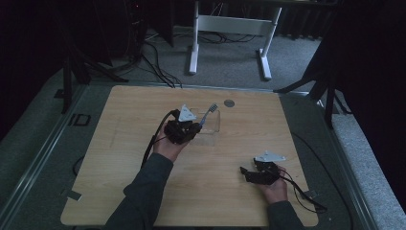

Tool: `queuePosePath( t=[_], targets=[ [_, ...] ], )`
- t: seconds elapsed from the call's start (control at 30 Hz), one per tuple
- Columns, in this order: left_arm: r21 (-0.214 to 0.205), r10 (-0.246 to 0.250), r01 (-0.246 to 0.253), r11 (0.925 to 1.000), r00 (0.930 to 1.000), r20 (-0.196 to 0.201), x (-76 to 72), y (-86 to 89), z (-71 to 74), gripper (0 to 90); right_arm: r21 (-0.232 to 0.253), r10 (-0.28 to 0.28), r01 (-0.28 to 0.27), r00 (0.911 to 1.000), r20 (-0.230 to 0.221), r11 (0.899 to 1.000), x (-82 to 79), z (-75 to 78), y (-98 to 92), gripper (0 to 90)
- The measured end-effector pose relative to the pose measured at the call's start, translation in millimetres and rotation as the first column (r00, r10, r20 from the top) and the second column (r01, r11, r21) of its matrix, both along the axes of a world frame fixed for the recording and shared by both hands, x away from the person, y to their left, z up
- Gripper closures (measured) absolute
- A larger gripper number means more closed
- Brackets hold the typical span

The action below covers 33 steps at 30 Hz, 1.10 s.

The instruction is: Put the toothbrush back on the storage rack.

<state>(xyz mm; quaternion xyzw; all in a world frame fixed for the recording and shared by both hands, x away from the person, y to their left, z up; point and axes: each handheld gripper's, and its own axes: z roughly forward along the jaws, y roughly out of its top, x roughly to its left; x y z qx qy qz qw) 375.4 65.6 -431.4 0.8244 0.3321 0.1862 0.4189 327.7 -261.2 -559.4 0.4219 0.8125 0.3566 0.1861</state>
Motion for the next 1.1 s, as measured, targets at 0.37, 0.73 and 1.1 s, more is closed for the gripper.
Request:
queuePosePath(
  t=[0.37, 0.73, 1.1],
  targets=[
    [-0.041, 0.003, -0.002, 0.9991, 0.9997, 0.025, 0.8, 2.1, 4.5, 81.9, 0.0, 0.0, 0.0, 1.0, -0.001, 1.0, -0.1, 0.0, 0.0, 27.9],
    [-0.052, 0.006, -0.004, 0.9986, 0.9996, 0.029, 5.3, 4.1, 7.8, 81.9, 0.0, 0.001, -0.001, 1.0, 0.0, 1.0, 0.1, 0.0, 0.0, 27.9],
    [-0.082, 0.012, -0.009, 0.9966, 0.9995, 0.028, 8.3, 3.8, 11.1, 81.9, -0.002, 0.002, -0.002, 1.0, 0.001, 1.0, 0.5, 0.1, -0.1, 27.9]
  ],
)
